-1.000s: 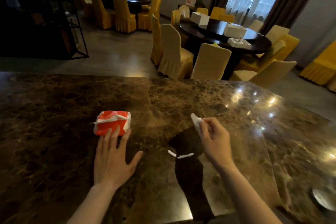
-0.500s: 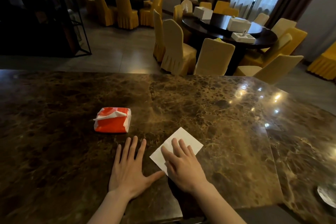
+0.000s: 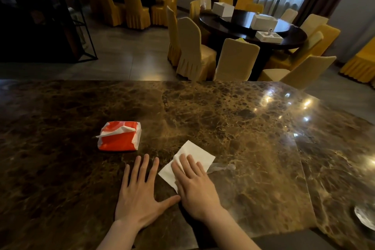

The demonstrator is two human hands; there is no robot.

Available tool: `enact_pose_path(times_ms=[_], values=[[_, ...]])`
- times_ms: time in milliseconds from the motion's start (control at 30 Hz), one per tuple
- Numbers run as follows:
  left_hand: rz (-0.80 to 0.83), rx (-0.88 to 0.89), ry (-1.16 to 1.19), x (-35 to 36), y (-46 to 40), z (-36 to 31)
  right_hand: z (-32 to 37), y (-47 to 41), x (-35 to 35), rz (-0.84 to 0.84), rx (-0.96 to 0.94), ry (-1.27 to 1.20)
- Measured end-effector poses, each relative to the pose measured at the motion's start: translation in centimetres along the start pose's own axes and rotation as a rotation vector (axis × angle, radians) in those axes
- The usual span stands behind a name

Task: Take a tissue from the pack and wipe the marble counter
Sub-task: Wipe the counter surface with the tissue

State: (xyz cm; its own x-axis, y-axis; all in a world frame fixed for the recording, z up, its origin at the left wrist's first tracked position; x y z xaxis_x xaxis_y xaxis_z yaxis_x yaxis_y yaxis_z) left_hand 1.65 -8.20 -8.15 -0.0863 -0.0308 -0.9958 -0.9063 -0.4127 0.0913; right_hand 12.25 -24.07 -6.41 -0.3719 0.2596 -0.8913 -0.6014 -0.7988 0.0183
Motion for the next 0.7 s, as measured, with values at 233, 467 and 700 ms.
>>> enact_pose_path(times_ms=[233,467,700], values=[[0.018,-0.007,-0.005,0.0,0.0,0.1,-7.7,2.1,-4.8,-0.136,0.393,0.012],[0.012,0.000,0.011,0.1,-0.2,0.1,-2.1,0.3,-1.8,-0.049,0.130,-0.056],[0.022,-0.004,0.013,0.0,-0.2,0.1,-6.3,2.9,-4.3,-0.013,0.169,-0.053]])
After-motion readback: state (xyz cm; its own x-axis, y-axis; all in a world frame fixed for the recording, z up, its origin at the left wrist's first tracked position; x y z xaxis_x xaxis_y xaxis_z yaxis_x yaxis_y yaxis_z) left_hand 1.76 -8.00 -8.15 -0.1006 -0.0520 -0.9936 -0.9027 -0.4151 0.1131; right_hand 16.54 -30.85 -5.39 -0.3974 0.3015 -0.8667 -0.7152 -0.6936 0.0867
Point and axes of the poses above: each hand's wrist, its own y-axis away from the middle knuckle, its own x-axis out of the palm, z = x × y, the point moved 1 cm from there along -y, towards the middle knuckle, and after that the axes turned 12 degrees about -y, right-handed, at the moved point
